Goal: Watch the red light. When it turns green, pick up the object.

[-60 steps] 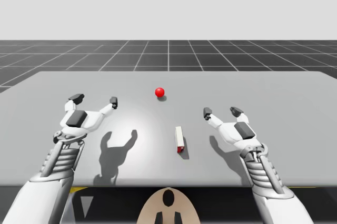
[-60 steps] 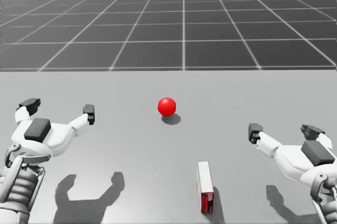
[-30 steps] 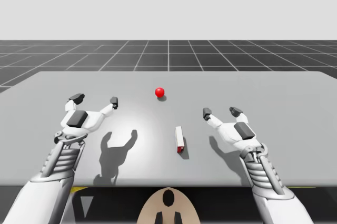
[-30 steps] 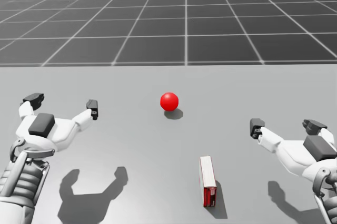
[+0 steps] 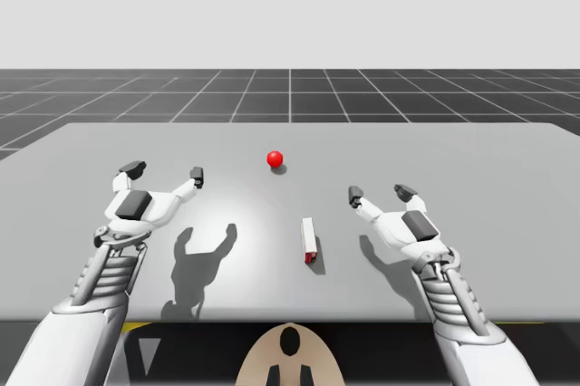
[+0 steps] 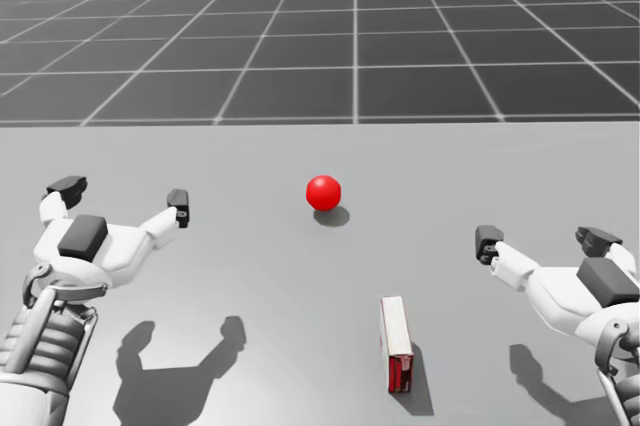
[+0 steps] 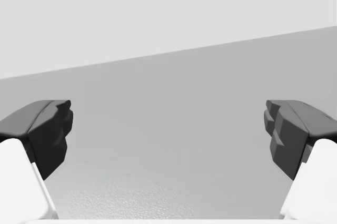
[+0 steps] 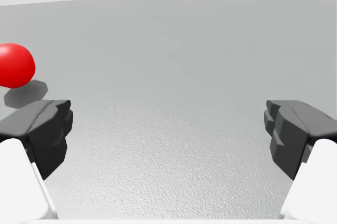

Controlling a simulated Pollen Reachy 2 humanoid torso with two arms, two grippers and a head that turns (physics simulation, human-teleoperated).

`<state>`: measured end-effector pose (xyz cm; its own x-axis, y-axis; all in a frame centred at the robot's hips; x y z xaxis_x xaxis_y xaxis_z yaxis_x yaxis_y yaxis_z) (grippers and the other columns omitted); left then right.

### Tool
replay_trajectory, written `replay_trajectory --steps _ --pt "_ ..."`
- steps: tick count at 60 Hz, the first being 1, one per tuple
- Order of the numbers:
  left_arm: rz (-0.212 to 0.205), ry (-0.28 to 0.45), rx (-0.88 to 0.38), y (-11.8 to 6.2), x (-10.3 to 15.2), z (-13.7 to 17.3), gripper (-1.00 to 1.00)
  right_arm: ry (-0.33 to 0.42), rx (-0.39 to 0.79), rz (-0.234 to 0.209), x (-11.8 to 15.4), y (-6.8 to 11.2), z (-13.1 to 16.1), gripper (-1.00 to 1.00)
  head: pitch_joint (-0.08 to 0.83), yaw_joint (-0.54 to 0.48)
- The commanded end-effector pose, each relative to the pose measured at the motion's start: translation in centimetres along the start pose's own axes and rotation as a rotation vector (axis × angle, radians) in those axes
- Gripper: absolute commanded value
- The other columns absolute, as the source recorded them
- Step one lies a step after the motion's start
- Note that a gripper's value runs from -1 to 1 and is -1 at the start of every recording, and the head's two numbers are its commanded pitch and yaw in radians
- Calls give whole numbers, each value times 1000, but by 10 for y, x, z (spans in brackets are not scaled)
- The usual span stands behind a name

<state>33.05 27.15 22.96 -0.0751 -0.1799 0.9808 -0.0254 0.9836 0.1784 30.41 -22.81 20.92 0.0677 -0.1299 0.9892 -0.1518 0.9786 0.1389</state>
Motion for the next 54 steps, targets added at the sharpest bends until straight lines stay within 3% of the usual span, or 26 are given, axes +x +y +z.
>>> replay_trajectory --steps 1,54 --pt "-3 -2 1 0 0 0 -1000 0 3 -15 -2 5 0 -1000 435 78" --pt "-9 -10 0 -1 1 1 -1000 -6 -1 0 -2 5 0 -1000 440 76"
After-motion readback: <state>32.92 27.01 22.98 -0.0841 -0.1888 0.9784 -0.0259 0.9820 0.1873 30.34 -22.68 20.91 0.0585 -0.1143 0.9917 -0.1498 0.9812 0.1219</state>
